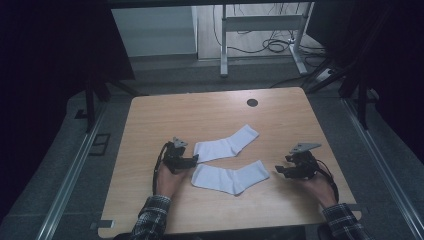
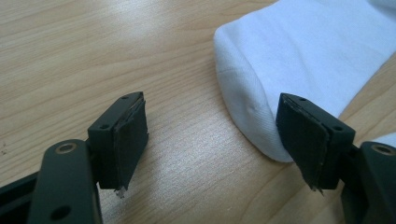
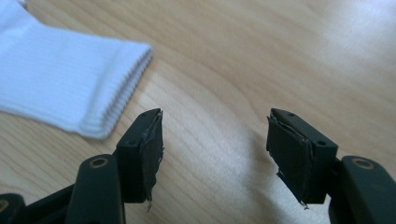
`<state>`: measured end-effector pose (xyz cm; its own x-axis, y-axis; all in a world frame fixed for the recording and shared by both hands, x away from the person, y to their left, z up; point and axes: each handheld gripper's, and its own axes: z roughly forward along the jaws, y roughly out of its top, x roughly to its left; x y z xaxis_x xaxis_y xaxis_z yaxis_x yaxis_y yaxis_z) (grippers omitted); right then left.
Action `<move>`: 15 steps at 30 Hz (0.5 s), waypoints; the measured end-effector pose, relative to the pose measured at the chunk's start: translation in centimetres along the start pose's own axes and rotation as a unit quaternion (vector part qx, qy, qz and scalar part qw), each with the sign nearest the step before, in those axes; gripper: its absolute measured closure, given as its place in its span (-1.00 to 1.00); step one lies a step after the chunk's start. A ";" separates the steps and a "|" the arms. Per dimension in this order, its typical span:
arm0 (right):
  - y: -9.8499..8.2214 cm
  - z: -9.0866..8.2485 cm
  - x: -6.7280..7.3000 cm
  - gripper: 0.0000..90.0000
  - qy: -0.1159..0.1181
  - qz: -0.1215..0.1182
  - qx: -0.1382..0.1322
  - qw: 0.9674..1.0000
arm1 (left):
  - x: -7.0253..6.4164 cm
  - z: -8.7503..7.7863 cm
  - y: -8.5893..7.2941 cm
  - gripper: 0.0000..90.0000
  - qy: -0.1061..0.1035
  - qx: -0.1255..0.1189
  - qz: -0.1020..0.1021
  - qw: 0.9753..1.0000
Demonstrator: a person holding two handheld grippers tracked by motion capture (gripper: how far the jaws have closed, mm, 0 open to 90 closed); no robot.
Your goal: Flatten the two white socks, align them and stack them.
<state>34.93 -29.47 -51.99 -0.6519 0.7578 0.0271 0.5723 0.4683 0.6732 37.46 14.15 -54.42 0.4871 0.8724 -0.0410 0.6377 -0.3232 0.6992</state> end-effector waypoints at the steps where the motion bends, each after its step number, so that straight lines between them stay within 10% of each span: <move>1: 0.1 -0.1 0.0 -0.21 -0.001 -0.001 -0.004 1.000 | 0.0 0.0 0.0 -0.43 0.000 0.000 0.000 1.000; 15: 3.5 0.2 -1.1 -0.10 -0.013 0.026 -0.026 0.999 | -0.1 0.1 0.0 -0.43 0.003 0.000 -0.002 1.000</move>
<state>37.76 -28.57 -49.79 -0.6087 0.7922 0.0442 0.5781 0.4046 0.7086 37.49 14.07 -54.43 0.4811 0.8757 -0.0407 0.6399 -0.3191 0.6991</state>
